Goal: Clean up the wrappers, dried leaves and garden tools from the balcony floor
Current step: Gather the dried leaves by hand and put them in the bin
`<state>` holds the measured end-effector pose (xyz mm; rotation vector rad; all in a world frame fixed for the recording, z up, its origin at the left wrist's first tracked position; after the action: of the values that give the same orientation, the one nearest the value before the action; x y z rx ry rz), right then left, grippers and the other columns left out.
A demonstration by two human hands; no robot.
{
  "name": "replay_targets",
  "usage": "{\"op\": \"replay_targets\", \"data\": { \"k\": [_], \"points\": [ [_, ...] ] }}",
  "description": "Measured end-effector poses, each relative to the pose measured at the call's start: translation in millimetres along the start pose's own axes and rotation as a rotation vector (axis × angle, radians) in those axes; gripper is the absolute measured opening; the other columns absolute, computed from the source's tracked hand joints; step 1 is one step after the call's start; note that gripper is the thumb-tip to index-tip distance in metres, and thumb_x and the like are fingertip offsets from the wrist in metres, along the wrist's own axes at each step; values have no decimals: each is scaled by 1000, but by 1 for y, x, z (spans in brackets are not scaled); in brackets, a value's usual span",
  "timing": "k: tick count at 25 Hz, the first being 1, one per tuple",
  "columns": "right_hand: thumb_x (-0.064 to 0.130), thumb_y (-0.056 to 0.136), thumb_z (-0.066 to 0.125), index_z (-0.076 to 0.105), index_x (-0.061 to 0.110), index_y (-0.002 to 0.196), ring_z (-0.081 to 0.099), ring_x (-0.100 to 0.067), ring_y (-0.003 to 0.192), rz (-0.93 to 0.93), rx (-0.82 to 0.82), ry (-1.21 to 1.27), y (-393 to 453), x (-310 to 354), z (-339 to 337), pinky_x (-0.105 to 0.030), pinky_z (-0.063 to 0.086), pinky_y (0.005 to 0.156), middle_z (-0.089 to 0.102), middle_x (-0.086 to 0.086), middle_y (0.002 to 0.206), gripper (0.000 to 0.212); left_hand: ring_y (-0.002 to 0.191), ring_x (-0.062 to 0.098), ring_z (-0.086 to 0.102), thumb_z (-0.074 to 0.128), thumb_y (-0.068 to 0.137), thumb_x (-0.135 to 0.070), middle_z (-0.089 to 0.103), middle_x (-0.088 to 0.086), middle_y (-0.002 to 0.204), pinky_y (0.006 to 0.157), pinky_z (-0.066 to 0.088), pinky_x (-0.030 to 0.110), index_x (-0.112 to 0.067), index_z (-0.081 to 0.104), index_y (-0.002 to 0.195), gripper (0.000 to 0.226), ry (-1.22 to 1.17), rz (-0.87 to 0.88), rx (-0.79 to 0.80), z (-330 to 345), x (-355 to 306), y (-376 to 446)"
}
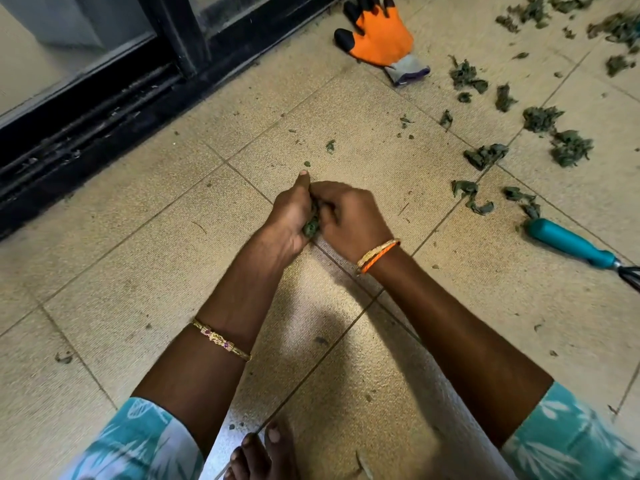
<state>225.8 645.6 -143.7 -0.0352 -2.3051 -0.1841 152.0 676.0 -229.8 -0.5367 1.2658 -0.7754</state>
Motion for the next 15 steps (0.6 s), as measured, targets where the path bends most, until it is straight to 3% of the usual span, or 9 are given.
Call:
{"op": "replay_targets", "data": {
  "k": [2,3,5,6,7,9,10,12,15],
  "points": [
    [18,81,32,53,0,122,52,-24,112,-46,152,-123,-6,9,23,-38,37,102,60,-14,116,50,82,23,69,36,102,-34,71,14,86,66,58,25,-2,65,91,45,-2,39,-27,-1,-8,-4],
    [25,81,28,39,2,137,36,-25,133,-7,210,-202,-9,5,29,-42,20,114,51,-15,134,61,79,21,70,37,102,-32,71,12,84,64,57,23,-2,66,90,43,7,60,-33,-2,-12,-3],
    [30,82,25,12,8,148,-4,-24,145,56,259,-262,-8,-3,32,-48,-9,116,35,-15,148,71,71,17,69,40,101,-30,70,8,78,60,56,21,-4,65,86,39,44,94,-91,-7,-19,-3],
    [31,82,25,9,11,148,-5,-23,145,55,245,-202,-4,-3,29,-50,-10,115,35,-16,148,71,67,15,67,42,101,-30,69,6,75,57,55,20,-6,64,84,37,58,93,-100,-7,-20,-4],
    [31,83,27,13,12,147,6,-23,145,43,201,-96,3,-3,22,-51,-1,117,38,-15,146,68,62,13,64,43,101,-31,66,5,73,54,51,20,-9,62,81,35,65,73,-84,-6,-20,-3],
    [30,84,29,34,10,137,39,-21,133,73,18,97,23,-16,-8,-42,28,111,48,-12,138,57,45,8,50,44,100,-31,56,1,59,41,39,18,-14,53,71,35,58,19,-33,-5,-19,-1],
    [31,84,30,42,8,132,46,-20,125,128,-84,110,36,-36,-26,-34,35,106,50,-12,135,54,38,6,41,44,100,-29,48,-3,53,35,31,16,-17,48,66,36,61,7,-28,-9,-20,0],
    [34,84,31,43,4,132,43,-23,126,245,-162,-26,64,-84,-60,-29,33,103,46,-14,138,58,33,5,32,43,99,-25,40,-7,48,31,22,15,-20,40,62,38,52,-4,-43,-20,-24,2],
    [33,93,40,29,1,142,24,-29,139,383,-39,-271,93,-150,-80,-34,22,112,25,-19,150,60,31,6,26,41,94,-22,34,-9,42,32,18,11,-22,34,58,37,17,-2,-68,-39,-33,3]
  ]
}}
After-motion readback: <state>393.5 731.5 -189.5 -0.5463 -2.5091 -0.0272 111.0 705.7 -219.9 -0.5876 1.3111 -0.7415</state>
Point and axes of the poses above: each hand's wrist, its own y-axis towards the middle knuckle, its own z-axis out of the palm, x = y × z, the point moved 8 cm from there along y, towards the middle knuckle
